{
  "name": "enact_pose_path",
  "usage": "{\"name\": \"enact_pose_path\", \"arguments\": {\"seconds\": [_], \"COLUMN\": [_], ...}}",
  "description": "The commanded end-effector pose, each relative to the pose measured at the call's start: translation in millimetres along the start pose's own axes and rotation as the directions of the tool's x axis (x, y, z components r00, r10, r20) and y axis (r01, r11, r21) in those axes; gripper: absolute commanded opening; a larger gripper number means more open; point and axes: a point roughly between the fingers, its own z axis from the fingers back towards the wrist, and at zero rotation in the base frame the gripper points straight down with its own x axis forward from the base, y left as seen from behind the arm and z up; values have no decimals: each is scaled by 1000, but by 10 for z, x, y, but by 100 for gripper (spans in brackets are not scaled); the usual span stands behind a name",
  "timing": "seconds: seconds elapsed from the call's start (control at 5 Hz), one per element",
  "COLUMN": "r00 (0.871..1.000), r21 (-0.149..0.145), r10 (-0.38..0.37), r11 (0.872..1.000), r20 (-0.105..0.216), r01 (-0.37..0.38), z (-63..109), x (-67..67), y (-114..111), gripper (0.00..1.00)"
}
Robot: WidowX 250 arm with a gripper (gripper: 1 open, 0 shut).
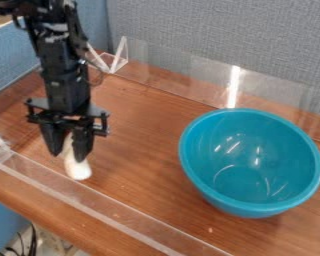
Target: Put the mushroom in the blue bowl
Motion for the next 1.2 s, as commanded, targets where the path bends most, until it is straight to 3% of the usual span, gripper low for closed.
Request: {"name": "enact_pose_path", "arguments": {"seconds": [0.0, 0.4, 0.6, 1.0], "r00": [995, 973, 956, 948], "r21": [14, 28, 32, 40], "r10": [-45, -186, -261, -297], "r11": [999, 983, 965, 955], "r20": [86, 134, 130, 117], "r01": [44, 184, 259, 294], "z": [298, 583, 587, 532], "x": [54, 78, 135, 260], "y": [-174, -743, -1118, -1271], "gripper": [0, 0, 0, 0]}}
